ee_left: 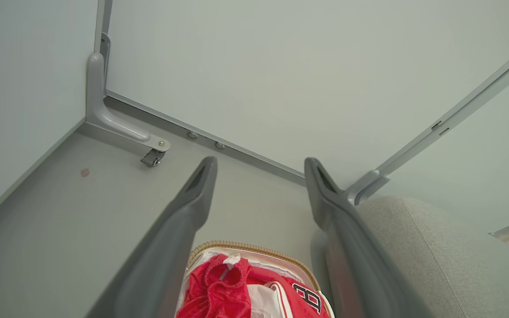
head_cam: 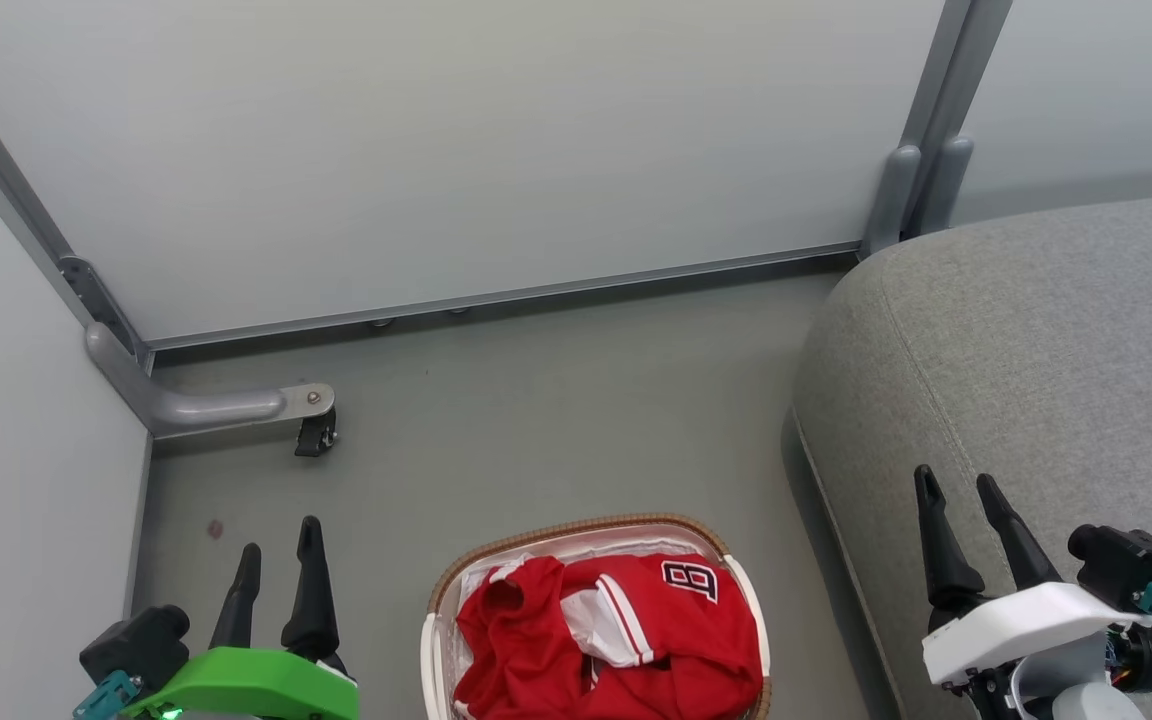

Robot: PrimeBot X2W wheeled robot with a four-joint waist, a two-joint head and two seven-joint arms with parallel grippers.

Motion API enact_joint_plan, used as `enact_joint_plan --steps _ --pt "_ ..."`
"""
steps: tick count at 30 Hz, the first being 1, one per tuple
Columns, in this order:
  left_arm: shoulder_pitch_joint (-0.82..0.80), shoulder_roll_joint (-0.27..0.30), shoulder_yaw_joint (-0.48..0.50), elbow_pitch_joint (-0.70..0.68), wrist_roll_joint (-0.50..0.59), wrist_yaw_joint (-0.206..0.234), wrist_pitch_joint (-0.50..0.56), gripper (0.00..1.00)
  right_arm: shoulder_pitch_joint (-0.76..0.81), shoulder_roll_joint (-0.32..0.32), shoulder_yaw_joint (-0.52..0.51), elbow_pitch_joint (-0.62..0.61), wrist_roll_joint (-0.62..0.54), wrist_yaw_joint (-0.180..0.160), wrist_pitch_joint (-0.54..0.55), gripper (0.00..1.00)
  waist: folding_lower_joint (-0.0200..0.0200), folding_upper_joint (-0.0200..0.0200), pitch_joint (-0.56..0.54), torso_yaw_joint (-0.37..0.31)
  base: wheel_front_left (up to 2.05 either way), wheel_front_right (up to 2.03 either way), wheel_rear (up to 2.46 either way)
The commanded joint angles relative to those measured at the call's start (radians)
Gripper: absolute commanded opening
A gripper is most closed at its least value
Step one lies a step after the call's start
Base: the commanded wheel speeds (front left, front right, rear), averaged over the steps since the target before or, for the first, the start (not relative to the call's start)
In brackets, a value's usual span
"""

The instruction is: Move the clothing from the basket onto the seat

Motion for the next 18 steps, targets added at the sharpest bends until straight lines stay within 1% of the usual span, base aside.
enact_joint_plan --steps 1,6,18 --pt "0.005 0.007 0.002 -0.005 0.037 0.005 -0.011 1.00 0.007 -0.007 0.002 -0.006 -0.031 0.000 -0.012 1.00 0.0000 -0.0001 0.000 0.000 0.00 0.00 0.00" --pt "0.016 0.008 0.005 0.002 0.106 0.004 -0.023 1.00 0.007 -0.008 0.006 0.004 -0.091 0.000 -0.024 1.00 0.0000 -0.0001 0.001 0.001 0.00 0.00 0.00" --pt "0.027 0.009 -0.011 0.016 0.217 0.003 -0.050 1.00 0.011 -0.009 0.019 0.012 -0.213 0.000 -0.052 1.00 0.0000 -0.0001 0.004 0.003 0.00 0.00 0.00"
